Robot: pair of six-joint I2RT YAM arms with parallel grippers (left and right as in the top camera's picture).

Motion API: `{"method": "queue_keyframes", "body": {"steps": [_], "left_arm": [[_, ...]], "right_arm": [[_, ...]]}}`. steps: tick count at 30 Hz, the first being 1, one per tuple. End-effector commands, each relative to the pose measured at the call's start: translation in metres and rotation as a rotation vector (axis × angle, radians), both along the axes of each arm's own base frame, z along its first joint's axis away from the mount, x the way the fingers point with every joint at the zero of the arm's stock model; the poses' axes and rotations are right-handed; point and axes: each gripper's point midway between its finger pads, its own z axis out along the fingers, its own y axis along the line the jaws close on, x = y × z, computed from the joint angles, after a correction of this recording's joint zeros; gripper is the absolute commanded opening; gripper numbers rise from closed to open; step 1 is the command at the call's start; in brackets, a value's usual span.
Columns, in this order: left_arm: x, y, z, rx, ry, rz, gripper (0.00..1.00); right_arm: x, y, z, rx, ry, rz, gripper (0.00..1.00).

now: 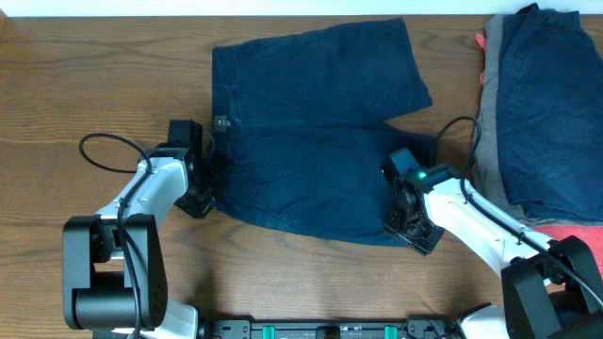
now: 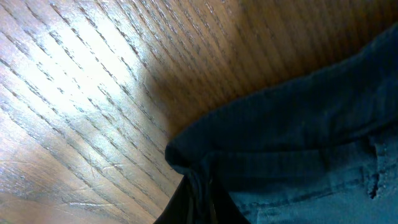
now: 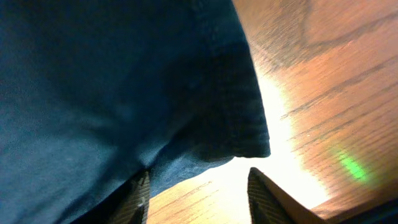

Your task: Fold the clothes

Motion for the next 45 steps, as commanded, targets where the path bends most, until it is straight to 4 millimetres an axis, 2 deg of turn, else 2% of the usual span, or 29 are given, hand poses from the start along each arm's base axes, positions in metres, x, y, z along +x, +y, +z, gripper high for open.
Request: {"method": "queue_keyframes", "body": {"steps": [1, 7, 15, 21, 25, 28, 29, 31, 34, 37, 39, 42, 45], "left_arm": [[-0.004, 0.006, -0.009, 0.034, 0.027, -0.015, 0.06], [-0.005, 0.006, -0.009, 0.034, 0.027, -0.021, 0.06], [-0.005, 0.006, -0.009, 0.034, 0.027, -0.029, 0.06], [-0.005, 0.006, -0.009, 0.034, 0.027, -0.029, 0.06], [-0.005, 0.006, -0.009, 0.034, 0.027, -0.029, 0.06], [-0.004, 0.005, -0.009, 0.034, 0.025, -0.041, 0.06], [-0.004, 0.005, -0.008, 0.034, 0.022, -0.048, 0.06], [-0.003, 0.006, -0.004, 0.037, 0.007, -0.07, 0.06], [0.005, 0.006, 0.016, 0.044, -0.053, -0.109, 0.06], [0.015, 0.006, 0.051, 0.056, -0.153, -0.149, 0.06], [0.021, 0.006, 0.079, 0.068, -0.24, -0.172, 0.06], [0.021, 0.006, 0.119, 0.081, -0.367, -0.174, 0.06], [0.014, 0.006, 0.147, 0.09, -0.454, -0.171, 0.06]], "right_arm": [[-0.01, 0.002, -0.006, 0.017, 0.031, -0.032, 0.52], [-0.012, -0.003, -0.012, -0.003, 0.02, -0.03, 0.53], [-0.003, -0.03, -0.015, -0.154, -0.056, -0.093, 0.54], [0.011, -0.027, -0.024, -0.134, -0.128, -0.106, 0.52], [0.012, -0.026, -0.032, -0.128, -0.145, -0.107, 0.39], [0.005, -0.028, -0.037, -0.13, -0.127, -0.106, 0.08], [0.004, -0.029, -0.037, -0.132, -0.121, -0.106, 0.01], [0.003, -0.029, -0.037, -0.133, -0.119, -0.103, 0.01], [0.009, -0.031, -0.031, -0.123, -0.13, -0.09, 0.01], [0.023, -0.035, -0.015, -0.101, -0.168, -0.057, 0.01], [0.037, -0.037, 0.002, -0.079, -0.217, -0.038, 0.01], [0.062, -0.041, 0.04, -0.039, -0.323, 0.012, 0.01], [0.078, -0.048, 0.079, -0.015, -0.417, 0.05, 0.01]]}}
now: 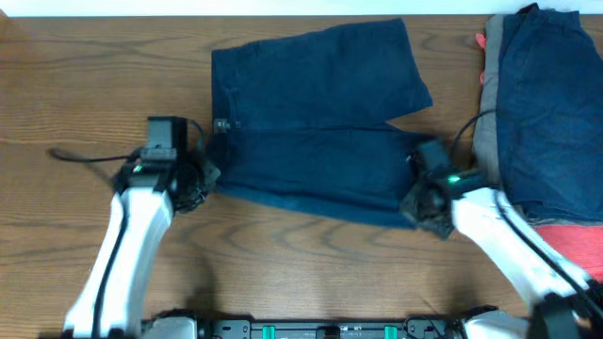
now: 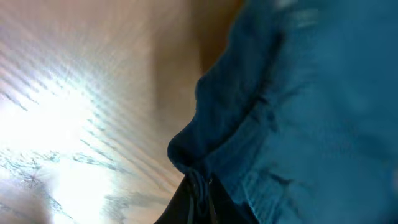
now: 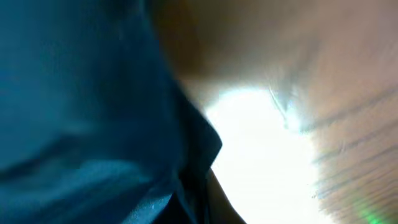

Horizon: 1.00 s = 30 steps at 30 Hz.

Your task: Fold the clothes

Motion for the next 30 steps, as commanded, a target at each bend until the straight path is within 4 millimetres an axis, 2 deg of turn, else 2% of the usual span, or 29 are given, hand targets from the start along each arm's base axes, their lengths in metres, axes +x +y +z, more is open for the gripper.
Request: {"method": "queue_keyframes", "body": {"steps": [1, 4, 6, 14, 17, 20, 23, 26, 30], "left_arm": [[0.0, 0.015, 0.042, 0.071, -0.131, 0.014, 0.06], [-0.013, 0.014, 0.06, 0.071, -0.18, 0.016, 0.06], [-0.022, 0.014, 0.07, 0.07, -0.203, 0.017, 0.06], [-0.066, 0.014, 0.1, 0.066, -0.284, 0.026, 0.06], [-0.077, 0.014, 0.104, 0.066, -0.295, 0.027, 0.06], [-0.082, 0.016, 0.1, 0.078, -0.271, 0.034, 0.06], [-0.083, 0.024, 0.091, 0.116, -0.23, 0.055, 0.06], [-0.08, 0.032, 0.081, 0.152, -0.186, 0.082, 0.06], [-0.071, 0.044, 0.068, 0.219, -0.125, 0.114, 0.06]], "right_arm": [[0.026, -0.022, 0.052, -0.061, -0.151, 0.077, 0.01], [0.028, -0.034, 0.089, -0.069, -0.209, 0.084, 0.01], [0.025, -0.039, 0.107, -0.075, -0.231, 0.088, 0.01], [-0.003, -0.045, 0.173, -0.081, -0.314, 0.157, 0.01], [-0.001, -0.045, 0.19, -0.089, -0.355, 0.181, 0.01], [0.015, -0.043, 0.193, -0.096, -0.388, 0.199, 0.01], [0.036, -0.039, 0.183, -0.101, -0.382, 0.219, 0.01], [0.061, -0.033, 0.166, -0.095, -0.356, 0.245, 0.01], [0.096, -0.025, 0.132, -0.083, -0.312, 0.272, 0.01]]}}
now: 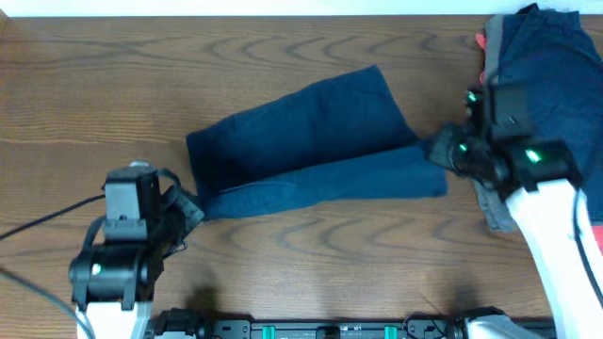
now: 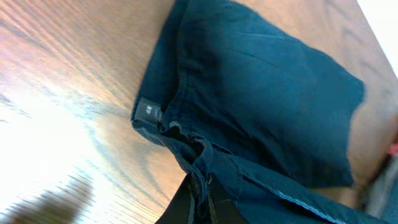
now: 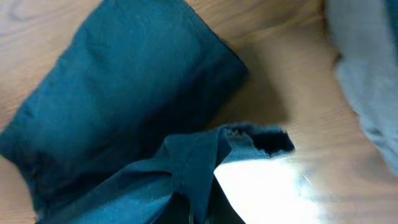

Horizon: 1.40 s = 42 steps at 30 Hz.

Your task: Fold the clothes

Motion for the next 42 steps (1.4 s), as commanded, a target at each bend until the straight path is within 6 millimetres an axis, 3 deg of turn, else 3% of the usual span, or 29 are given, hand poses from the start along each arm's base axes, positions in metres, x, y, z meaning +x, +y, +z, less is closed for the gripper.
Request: {"method": "queue_keyframes", "body": {"steps": [1, 6, 15, 21, 28, 33, 37, 42], "left_arm": [[0.007, 0.038, -0.01, 0.173, 0.049, 0.116, 0.06], [0.039, 0.043, -0.027, 0.199, 0.072, 0.129, 0.06], [0.108, 0.051, -0.059, 0.234, 0.027, 0.157, 0.06], [0.146, 0.06, -0.087, 0.278, 0.001, 0.192, 0.06], [0.187, 0.063, -0.105, 0.285, -0.089, 0.214, 0.06], [0.197, 0.063, -0.107, 0.282, -0.121, 0.218, 0.06], [0.197, 0.063, -0.096, 0.308, -0.14, 0.183, 0.06], [0.187, 0.063, -0.066, 0.336, -0.172, 0.15, 0.06]], "right_arm": [[0.028, -0.026, -0.021, -0.13, 0.008, -0.049, 0.01], [0.075, -0.017, -0.054, -0.13, -0.029, -0.015, 0.01], [0.157, -0.001, -0.067, -0.099, -0.261, -0.004, 0.01], [0.199, 0.026, -0.089, -0.075, -0.382, 0.025, 0.01], [0.226, 0.06, -0.127, -0.063, -0.469, 0.061, 0.02], [0.231, 0.069, -0.137, -0.083, -0.495, 0.056, 0.01], [0.232, 0.068, -0.119, -0.083, -0.524, 0.048, 0.01], [0.219, 0.064, -0.075, -0.112, -0.54, 0.08, 0.01]]}}
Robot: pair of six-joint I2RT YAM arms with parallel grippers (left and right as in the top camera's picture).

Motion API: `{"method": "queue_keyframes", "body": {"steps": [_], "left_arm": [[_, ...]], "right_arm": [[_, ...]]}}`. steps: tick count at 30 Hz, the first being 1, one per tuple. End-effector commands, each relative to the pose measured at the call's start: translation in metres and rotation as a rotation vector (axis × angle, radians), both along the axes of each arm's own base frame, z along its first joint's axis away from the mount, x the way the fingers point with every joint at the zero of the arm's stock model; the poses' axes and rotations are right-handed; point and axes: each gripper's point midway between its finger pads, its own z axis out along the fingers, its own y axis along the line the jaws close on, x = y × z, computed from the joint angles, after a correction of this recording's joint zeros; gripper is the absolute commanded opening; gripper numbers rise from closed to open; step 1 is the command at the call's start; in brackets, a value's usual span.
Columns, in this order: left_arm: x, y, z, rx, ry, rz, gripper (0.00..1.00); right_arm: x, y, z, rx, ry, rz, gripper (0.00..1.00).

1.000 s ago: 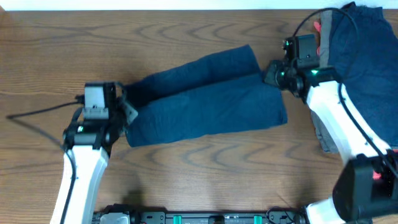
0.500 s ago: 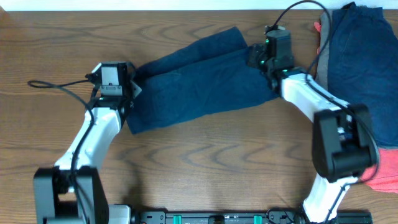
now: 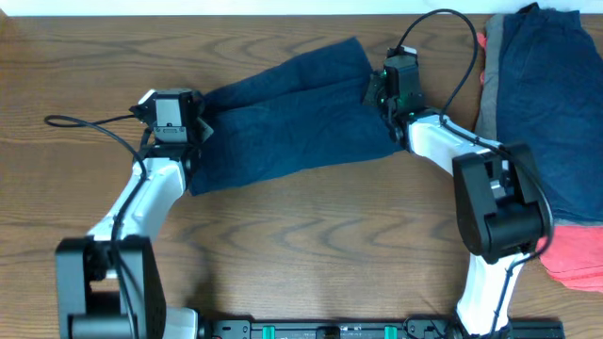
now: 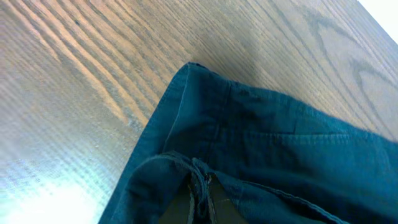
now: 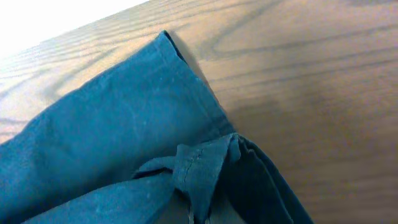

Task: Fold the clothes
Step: 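Grasp the folded shorts' ends with both grippers and lift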

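Dark blue shorts (image 3: 283, 118) lie folded lengthwise into a slanted band across the upper middle of the table. My left gripper (image 3: 195, 130) is shut on the waistband corner (image 4: 198, 177) at the band's left end. My right gripper (image 3: 382, 94) is shut on the leg hem (image 5: 202, 168) at its right end, the cloth bunched between the fingers. Both held corners rest over the lower layer of the shorts (image 5: 124, 124).
A stack of folded clothes (image 3: 542, 113), dark blue on grey with red beneath, sits at the right edge. Bare wooden tabletop (image 3: 311, 245) stretches in front of the shorts. Cables trail from both arms.
Both grippers, still shut on the shorts, have moved toward the table's far side. The front half now lies over the back half; before, it hung in front.
First the shorts lay flat and open, my left gripper shut on the waistband corner, my right open at the near leg hem. Then both were shut on the cloth with the near edge drawn up. Later that edge was raised higher, and now it lies folded over the far half.
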Motion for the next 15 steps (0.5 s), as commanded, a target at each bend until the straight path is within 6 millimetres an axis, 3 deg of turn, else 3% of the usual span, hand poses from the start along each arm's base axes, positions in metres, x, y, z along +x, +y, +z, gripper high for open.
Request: {"method": "queue_keyframes", "body": {"steps": [1, 3, 8, 15], "left_arm": [[-0.007, 0.014, 0.04, 0.077, -0.064, 0.008, 0.06], [-0.02, 0.013, 0.067, 0.097, -0.093, -0.013, 0.06], [-0.049, 0.012, 0.109, 0.123, -0.142, -0.042, 0.06], [-0.097, 0.012, 0.153, 0.126, -0.217, -0.039, 0.06]], "right_arm": [[-0.001, -0.011, 0.071, -0.054, -0.107, -0.008, 0.01], [-0.019, -0.015, 0.104, -0.102, -0.109, 0.026, 0.01], [-0.061, -0.028, 0.156, -0.154, -0.098, 0.06, 0.01], [-0.116, -0.044, 0.199, -0.182, -0.072, 0.074, 0.01]]}}
